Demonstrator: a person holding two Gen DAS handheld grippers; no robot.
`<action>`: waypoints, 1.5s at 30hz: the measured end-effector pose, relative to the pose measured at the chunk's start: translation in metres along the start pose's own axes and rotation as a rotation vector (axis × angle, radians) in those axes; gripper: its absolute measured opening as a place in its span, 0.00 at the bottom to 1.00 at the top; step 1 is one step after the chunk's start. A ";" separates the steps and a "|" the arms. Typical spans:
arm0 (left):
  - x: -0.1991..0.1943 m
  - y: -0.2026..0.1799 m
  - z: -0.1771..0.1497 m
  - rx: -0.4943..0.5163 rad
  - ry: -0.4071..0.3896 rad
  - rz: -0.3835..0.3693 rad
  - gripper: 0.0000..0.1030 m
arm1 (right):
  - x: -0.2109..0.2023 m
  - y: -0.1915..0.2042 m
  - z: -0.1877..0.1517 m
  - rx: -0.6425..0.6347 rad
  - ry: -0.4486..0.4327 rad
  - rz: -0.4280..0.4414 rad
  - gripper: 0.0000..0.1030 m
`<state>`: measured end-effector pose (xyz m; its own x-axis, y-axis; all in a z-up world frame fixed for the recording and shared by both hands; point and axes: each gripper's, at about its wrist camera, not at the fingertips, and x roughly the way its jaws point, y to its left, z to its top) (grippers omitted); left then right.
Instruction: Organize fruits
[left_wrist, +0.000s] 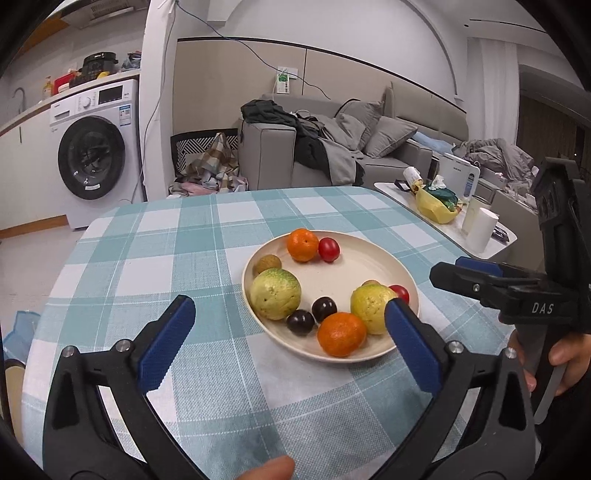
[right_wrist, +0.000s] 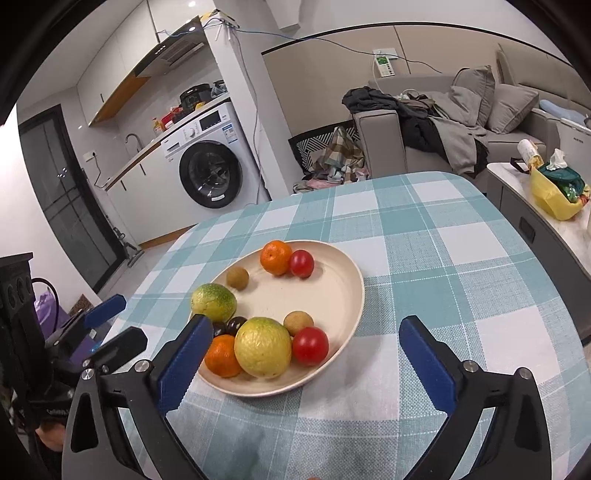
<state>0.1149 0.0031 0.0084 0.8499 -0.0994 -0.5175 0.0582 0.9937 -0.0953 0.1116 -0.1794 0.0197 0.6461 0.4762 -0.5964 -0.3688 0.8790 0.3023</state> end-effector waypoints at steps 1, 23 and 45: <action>-0.002 0.001 -0.002 0.001 -0.002 0.002 0.99 | 0.000 0.001 -0.001 -0.009 0.001 0.002 1.00; -0.008 -0.007 -0.023 0.012 -0.017 0.020 0.99 | -0.016 0.032 -0.025 -0.209 -0.071 0.030 1.00; -0.008 -0.005 -0.021 0.009 -0.029 0.014 0.99 | -0.021 0.034 -0.031 -0.236 -0.133 0.039 1.00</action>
<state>0.0965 -0.0019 -0.0052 0.8653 -0.0839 -0.4942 0.0505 0.9955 -0.0806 0.0648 -0.1602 0.0193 0.7050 0.5221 -0.4799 -0.5303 0.8375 0.1321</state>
